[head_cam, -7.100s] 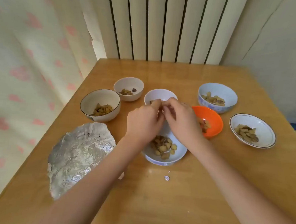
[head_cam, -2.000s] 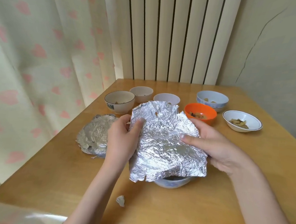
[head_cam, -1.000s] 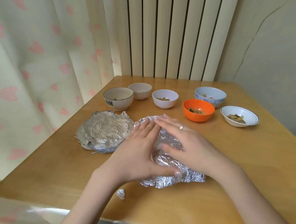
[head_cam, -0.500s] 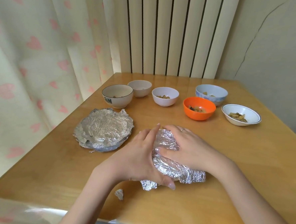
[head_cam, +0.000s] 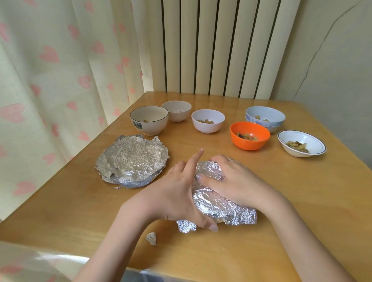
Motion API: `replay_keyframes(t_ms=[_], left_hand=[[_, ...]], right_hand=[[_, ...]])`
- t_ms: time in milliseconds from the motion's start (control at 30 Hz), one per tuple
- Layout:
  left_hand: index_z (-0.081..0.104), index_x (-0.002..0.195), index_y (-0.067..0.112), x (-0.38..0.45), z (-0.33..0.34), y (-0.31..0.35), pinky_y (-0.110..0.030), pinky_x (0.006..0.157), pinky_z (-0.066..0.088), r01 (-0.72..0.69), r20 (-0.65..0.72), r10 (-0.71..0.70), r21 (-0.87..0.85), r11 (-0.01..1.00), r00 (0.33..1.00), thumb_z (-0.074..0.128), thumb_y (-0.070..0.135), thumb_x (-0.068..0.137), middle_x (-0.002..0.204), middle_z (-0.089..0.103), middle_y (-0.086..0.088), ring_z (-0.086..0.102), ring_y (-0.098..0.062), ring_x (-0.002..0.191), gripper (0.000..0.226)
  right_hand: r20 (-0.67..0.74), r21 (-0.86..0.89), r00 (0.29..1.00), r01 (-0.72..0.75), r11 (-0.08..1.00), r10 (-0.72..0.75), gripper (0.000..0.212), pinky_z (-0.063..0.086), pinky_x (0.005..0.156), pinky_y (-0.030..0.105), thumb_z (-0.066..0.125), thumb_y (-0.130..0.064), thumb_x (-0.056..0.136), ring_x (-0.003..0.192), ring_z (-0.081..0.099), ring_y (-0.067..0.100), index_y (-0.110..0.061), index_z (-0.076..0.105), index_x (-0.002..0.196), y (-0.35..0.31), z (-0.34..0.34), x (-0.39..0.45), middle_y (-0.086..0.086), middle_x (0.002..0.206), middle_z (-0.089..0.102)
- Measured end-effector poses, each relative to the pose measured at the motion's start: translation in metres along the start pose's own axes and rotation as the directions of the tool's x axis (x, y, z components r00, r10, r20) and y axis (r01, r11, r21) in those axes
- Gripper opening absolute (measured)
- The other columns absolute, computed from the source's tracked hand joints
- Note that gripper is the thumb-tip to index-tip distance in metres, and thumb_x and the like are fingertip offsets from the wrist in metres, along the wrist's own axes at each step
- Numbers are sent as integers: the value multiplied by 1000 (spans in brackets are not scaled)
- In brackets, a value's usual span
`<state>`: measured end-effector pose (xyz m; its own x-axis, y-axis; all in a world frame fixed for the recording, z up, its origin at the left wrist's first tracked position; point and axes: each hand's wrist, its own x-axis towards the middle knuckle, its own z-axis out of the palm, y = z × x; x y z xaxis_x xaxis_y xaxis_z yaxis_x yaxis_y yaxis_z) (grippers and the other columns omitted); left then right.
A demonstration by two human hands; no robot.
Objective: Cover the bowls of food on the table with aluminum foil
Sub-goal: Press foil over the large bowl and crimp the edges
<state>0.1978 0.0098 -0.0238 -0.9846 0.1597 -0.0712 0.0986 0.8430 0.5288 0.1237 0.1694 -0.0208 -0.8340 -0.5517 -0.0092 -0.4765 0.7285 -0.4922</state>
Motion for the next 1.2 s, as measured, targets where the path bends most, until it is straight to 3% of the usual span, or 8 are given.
replay_keyframes(t_ms=[100, 200, 300, 433, 633, 833, 967, 1200], left_hand=[[-33, 139, 53, -3, -4, 0, -45, 121, 16, -31, 23, 32, -42, 999, 999, 87, 64, 49, 161, 7, 2, 4, -18, 150, 150], [-24, 143, 54, -9, -16, -3, -41, 122, -1, -74, -24, 71, -169, 983, 997, 69, 77, 54, 158, -19, 16, -20, -1, 144, 131], [-8, 152, 45, -7, -23, -1, -35, 121, -3, -126, -115, 104, -206, 971, 988, 63, 78, 56, 145, -18, 29, -17, 10, 139, 123], [-16, 150, 45, 4, -15, 5, -30, 118, -8, -130, 67, 130, -15, 991, 989, 85, 53, 61, 161, -14, 9, -19, -2, 145, 134], [-15, 149, 49, 10, -12, 0, -30, 117, 18, -104, 104, 105, -13, 994, 989, 85, 56, 59, 157, 10, 16, 10, -7, 145, 135], [-18, 147, 51, 12, -11, -3, -33, 116, 24, -107, 115, 103, 27, 994, 988, 86, 59, 55, 153, 12, 21, 15, -10, 143, 139], [-18, 147, 51, 13, -8, -3, -33, 115, 25, -113, 87, 108, 54, 992, 990, 85, 61, 55, 152, 15, 18, 19, -13, 141, 138], [-24, 143, 54, 8, 5, 5, -41, 117, 24, -41, -29, 41, -19, 999, 999, 83, 68, 49, 159, 13, 5, 14, -20, 147, 143]], right_hand=[[-34, 318, 998, -46, 947, 60, 49, 42, 74, 17, 46, -57, 91, 104, 58, 8, -28, 47, 130, 0, -1, -3, -9, 127, 52], [-215, 550, 960, -32, 834, 179, 39, 31, 85, 11, 39, -39, 100, 116, 48, 1, -22, 51, 133, 9, -9, -11, -14, 124, 56], [-350, 617, 890, -16, 787, 292, 37, 31, 91, 17, 39, -31, 101, 117, 47, 4, -18, 52, 133, 17, -10, -19, -12, 118, 58], [-251, 568, 940, -48, 821, 229, 38, 38, 99, 23, 39, -29, 101, 117, 48, 3, -21, 46, 138, 13, 9, -19, -10, 136, 48], [-149, 696, 945, -109, 709, 292, 31, 40, 55, 0, 36, -18, 103, 100, 47, 7, -15, 50, 131, 13, 18, -19, -2, 119, 51], [-100, 782, 943, -122, 611, 318, 42, 27, 93, 12, 37, -29, 102, 117, 38, 1, -13, 42, 141, 15, 18, -20, -7, 135, 46], [-115, 840, 937, -85, 536, 329, 35, 38, 90, 10, 34, -40, 101, 108, 52, -4, -23, 53, 125, 10, 25, -18, -13, 125, 57], [-121, 844, 946, -61, 533, 299, 65, 46, 98, 40, 24, -64, 94, 104, 66, 19, -18, 68, 104, 12, 21, -16, 5, 107, 72]])
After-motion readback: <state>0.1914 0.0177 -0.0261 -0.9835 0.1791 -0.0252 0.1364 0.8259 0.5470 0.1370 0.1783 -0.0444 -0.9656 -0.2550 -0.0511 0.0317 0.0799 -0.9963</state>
